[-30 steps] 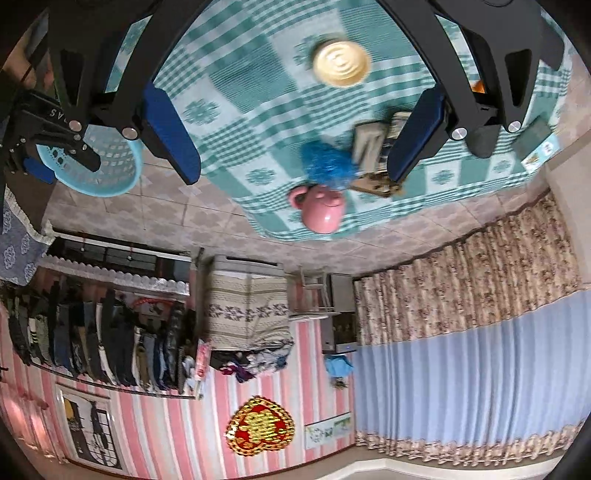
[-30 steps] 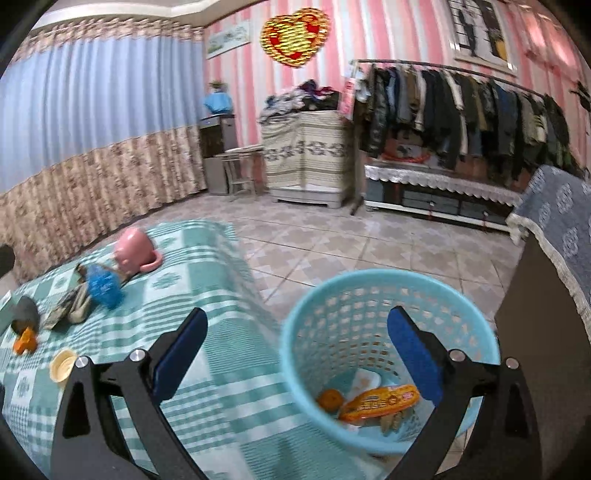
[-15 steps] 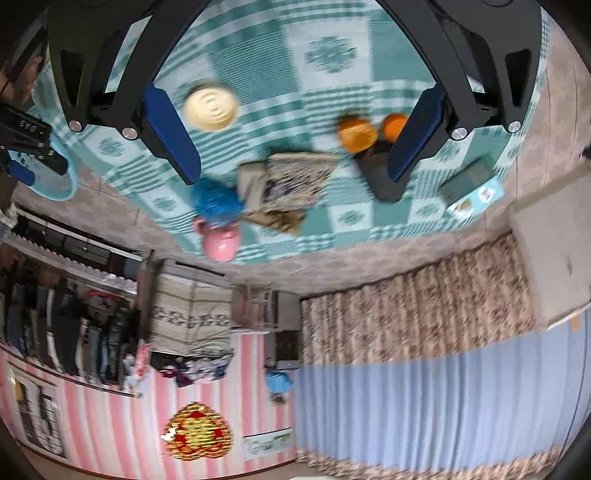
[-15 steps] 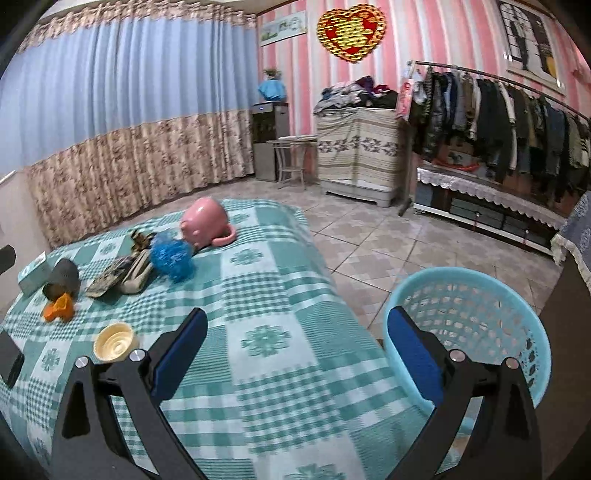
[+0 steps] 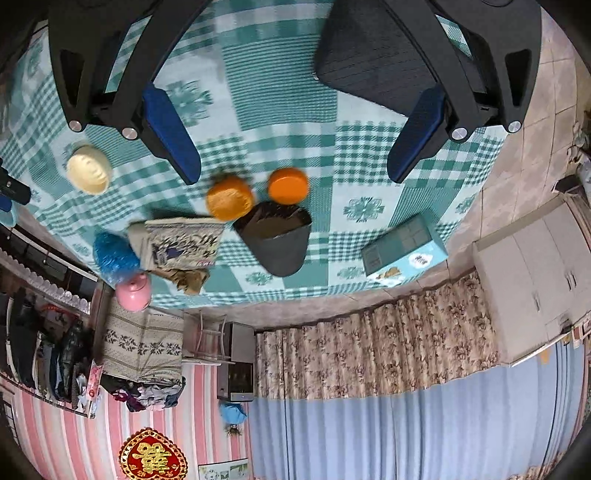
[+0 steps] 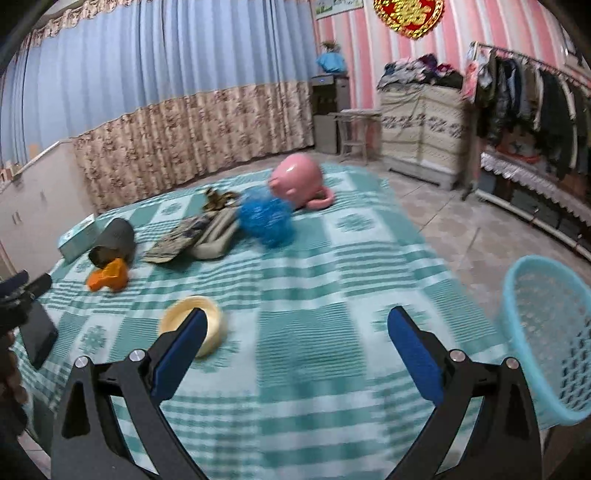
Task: Collect trash
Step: 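Grasp the cream ridged dish with the right tool, then grasp the orange rind with the left tool while the right tool holds the dish, then carry the orange rind and cream dish over the blue basket with both tools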
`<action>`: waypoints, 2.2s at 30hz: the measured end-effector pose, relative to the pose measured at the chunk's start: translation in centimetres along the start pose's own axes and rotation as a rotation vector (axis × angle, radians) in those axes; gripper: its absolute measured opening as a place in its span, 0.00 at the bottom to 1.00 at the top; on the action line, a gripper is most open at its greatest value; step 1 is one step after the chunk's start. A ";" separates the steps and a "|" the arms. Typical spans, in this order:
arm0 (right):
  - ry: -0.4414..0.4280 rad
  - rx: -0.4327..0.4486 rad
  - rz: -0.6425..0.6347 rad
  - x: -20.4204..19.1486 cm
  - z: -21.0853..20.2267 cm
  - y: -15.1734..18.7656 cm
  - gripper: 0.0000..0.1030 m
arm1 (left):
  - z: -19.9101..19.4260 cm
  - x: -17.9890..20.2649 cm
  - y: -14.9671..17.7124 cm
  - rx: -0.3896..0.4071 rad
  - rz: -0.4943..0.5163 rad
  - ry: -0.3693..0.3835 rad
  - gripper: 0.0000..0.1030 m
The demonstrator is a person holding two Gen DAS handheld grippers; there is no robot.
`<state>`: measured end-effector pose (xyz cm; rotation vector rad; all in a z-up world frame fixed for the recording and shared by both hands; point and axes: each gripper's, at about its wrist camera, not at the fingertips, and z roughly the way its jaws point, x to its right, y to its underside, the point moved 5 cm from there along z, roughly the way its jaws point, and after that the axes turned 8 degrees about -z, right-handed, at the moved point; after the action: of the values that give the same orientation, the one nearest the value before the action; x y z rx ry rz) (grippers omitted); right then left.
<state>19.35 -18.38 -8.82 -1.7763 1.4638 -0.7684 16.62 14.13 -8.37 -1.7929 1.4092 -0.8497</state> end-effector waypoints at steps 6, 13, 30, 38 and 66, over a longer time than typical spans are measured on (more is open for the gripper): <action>-0.043 -0.065 -0.084 -5.2 3.1 0.7 0.93 | 0.8 -1.0 0.3 0.002 0.002 0.002 0.95; -0.020 -0.131 -0.215 -8.2 5.4 1.2 0.93 | 2.6 -1.9 1.0 -0.080 -0.068 0.047 0.95; -0.029 -0.099 -0.128 -2.7 3.7 -0.2 0.59 | 5.9 5.7 0.3 -0.130 -0.056 0.064 0.95; 0.020 -0.076 -0.069 1.5 2.6 -0.9 0.59 | 9.0 8.4 0.2 -0.211 -0.019 0.023 0.75; 0.308 0.032 0.164 17.3 -7.7 0.8 0.59 | 3.9 18.6 -0.2 -0.174 0.134 0.182 0.35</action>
<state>15.97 -36.61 -4.80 -1.5406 1.7611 -1.0058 23.55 -3.54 -8.89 -1.7596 1.7466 -0.8592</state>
